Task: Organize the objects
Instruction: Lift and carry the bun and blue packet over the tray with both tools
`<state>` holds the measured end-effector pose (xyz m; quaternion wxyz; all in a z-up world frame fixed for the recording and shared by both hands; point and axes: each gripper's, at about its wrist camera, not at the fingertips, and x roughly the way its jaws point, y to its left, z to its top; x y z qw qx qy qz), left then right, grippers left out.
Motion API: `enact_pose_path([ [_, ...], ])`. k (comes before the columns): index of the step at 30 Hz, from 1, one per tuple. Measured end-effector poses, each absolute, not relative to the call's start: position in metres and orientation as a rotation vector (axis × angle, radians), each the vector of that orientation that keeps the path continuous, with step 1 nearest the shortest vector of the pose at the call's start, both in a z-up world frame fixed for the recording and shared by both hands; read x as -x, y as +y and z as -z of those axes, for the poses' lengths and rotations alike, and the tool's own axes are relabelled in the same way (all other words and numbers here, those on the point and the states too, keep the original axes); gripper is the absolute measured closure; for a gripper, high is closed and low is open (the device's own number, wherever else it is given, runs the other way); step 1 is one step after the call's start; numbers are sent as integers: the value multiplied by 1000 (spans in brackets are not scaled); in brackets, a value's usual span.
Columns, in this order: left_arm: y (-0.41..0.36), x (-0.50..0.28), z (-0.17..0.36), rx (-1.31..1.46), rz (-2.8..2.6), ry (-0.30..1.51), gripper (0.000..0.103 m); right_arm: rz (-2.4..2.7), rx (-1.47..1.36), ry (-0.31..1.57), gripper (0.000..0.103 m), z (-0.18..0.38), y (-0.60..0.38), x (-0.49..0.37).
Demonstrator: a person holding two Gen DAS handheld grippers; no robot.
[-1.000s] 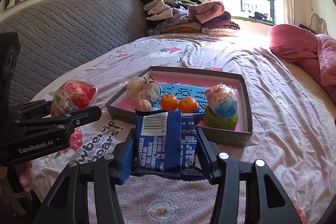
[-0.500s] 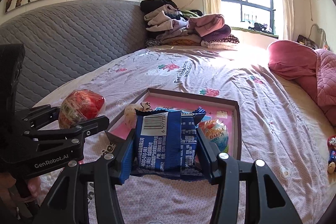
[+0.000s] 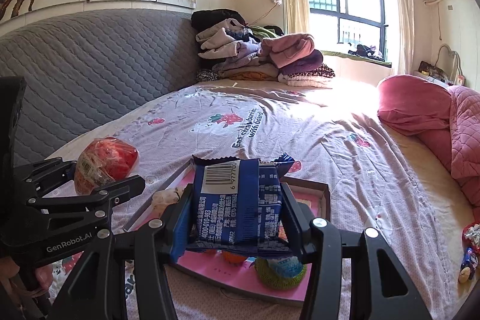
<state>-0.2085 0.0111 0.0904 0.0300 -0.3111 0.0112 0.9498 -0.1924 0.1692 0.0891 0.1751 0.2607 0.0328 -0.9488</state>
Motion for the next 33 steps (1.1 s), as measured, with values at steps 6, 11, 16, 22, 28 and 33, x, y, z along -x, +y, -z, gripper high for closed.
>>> enact_pose_path([
  [6,9,236,-83,975,-2945,33,48,2689,-725,86,50,-87,165,205],
  [11,0,250,-72,986,-2965,14,48,2681,-710,92,50,-84,160,210],
  [16,-6,261,-55,1031,-2971,16,48,2670,-725,111,50,-74,152,215],
  [22,-9,268,-34,1077,-2961,13,48,2658,-767,143,50,-58,143,223],
  [28,-10,270,-17,1106,-2950,26,48,2650,-815,161,50,-40,139,226],
  [33,-9,272,-2,1141,-2934,31,48,2642,-859,189,50,-23,133,228],
])
